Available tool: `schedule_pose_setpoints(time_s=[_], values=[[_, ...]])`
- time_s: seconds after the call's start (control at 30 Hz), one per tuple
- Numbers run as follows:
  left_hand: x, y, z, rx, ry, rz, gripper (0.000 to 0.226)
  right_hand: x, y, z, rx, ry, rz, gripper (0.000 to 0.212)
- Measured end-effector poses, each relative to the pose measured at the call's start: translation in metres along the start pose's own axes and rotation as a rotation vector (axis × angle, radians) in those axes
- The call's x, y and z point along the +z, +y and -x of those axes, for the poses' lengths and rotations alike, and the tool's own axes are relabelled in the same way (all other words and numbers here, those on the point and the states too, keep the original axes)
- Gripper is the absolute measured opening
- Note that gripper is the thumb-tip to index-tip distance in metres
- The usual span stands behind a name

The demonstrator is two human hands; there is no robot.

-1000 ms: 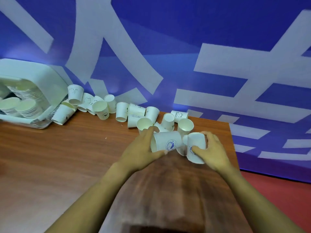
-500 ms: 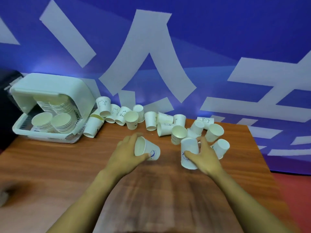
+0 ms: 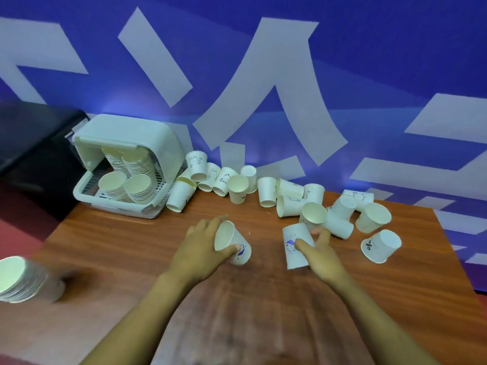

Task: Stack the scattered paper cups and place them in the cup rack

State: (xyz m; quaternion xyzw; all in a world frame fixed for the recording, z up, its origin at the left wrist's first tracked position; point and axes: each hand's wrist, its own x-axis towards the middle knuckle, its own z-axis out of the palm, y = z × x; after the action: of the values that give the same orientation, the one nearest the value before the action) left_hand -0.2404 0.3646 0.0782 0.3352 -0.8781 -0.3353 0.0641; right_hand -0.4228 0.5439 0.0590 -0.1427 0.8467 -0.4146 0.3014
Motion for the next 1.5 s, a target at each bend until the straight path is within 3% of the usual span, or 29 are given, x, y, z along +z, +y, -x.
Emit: schedule_pose_setpoints(time_s=[0.1,0.23,0.3,0.5,0.9,1.2,1.5], values=[[-0.009,-0.008,0.001,-0.017,0.020,-0.018,0.071,0.018,-0.003,-0.003,0.065,-0.086,-0.015,0.060],[-0.014,-0.027,0.006,-0.025,-0.023,-0.050,0.074,0.033,-0.011,0.001,0.043,-0.173,0.096,0.040],[-0.022,-0.034,-0.002,-0.014,-0.016,-0.050,0.074,0.033,-0.019,-0.001,0.023,-0.179,0.143,0.041],[-0.063,-0.075,-0.026,0.082,-0.006,-0.008,0.072,0.074,-0.065,-0.005,-0.063,-0.046,0.186,0.040],[-0.210,-0.219,-0.073,0.085,0.122,0.033,0.071,0.258,-0.158,-0.010,-0.092,0.086,0.114,0.070],[-0.242,-0.246,-0.094,0.070,0.245,0.035,0.068,0.272,-0.177,-0.005,-0.149,0.116,0.202,0.060],[-0.246,-0.258,-0.122,0.109,0.254,-0.049,0.064,0.319,-0.236,-0.038,-0.437,0.178,0.257,0.071]])
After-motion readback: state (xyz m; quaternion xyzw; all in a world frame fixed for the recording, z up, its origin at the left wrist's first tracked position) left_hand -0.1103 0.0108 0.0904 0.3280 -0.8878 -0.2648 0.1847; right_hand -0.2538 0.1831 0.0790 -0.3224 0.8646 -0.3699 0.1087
